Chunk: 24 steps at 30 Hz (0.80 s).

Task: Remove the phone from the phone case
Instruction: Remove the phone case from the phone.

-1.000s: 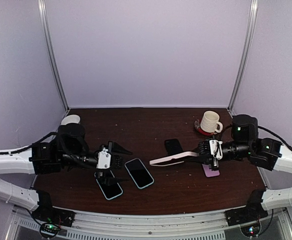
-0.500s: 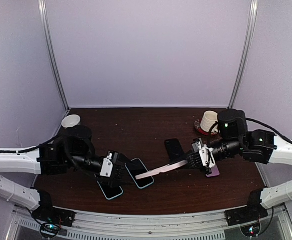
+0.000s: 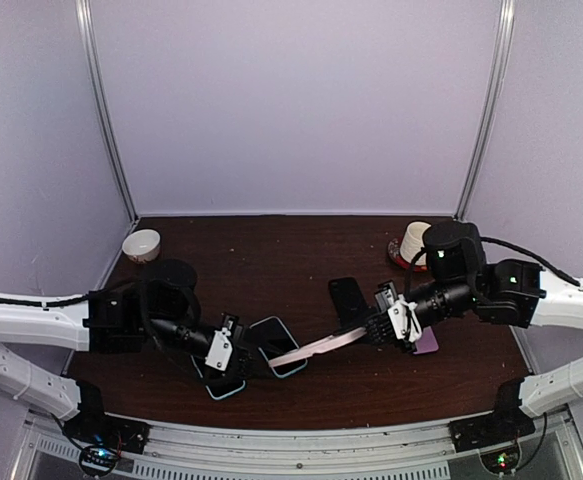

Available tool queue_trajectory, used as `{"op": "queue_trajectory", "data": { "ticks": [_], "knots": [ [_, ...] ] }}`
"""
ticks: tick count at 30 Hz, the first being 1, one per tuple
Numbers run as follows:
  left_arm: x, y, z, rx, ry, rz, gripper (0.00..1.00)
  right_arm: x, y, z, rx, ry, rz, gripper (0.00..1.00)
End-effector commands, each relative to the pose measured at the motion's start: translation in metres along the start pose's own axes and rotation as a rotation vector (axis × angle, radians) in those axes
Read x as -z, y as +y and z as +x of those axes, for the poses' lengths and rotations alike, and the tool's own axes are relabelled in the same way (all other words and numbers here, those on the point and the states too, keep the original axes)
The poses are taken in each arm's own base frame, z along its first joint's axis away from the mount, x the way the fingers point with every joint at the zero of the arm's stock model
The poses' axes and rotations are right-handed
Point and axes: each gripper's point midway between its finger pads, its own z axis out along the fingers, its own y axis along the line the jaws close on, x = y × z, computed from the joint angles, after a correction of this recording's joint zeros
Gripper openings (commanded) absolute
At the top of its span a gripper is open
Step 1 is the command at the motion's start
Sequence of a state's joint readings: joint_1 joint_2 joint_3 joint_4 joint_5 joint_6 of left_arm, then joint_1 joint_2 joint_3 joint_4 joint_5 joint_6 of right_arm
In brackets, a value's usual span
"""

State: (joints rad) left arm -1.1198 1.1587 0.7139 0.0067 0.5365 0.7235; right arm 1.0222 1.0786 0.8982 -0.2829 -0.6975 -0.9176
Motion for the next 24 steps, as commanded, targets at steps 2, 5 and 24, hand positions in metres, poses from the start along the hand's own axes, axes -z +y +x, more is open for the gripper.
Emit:
{"op": "queue_trajectory", "data": {
  "ticks": [2,5,24],
  "knots": [
    [-0.004,0.007,-0.012,-0.049,-0.037,-0.007,0.39,0.004,-0.019,-0.025,0.067,-0.072,0.072,0.00],
    [-0.005,0.006,-0.011,-0.056,-0.033,-0.007,0.36,0.002,-0.017,-0.026,0.067,-0.073,0.061,0.00],
    [-0.004,-0.012,-0.012,-0.135,-0.023,0.097,0.14,-0.011,0.003,-0.020,0.123,0.009,-0.053,0.00]
  ]
}}
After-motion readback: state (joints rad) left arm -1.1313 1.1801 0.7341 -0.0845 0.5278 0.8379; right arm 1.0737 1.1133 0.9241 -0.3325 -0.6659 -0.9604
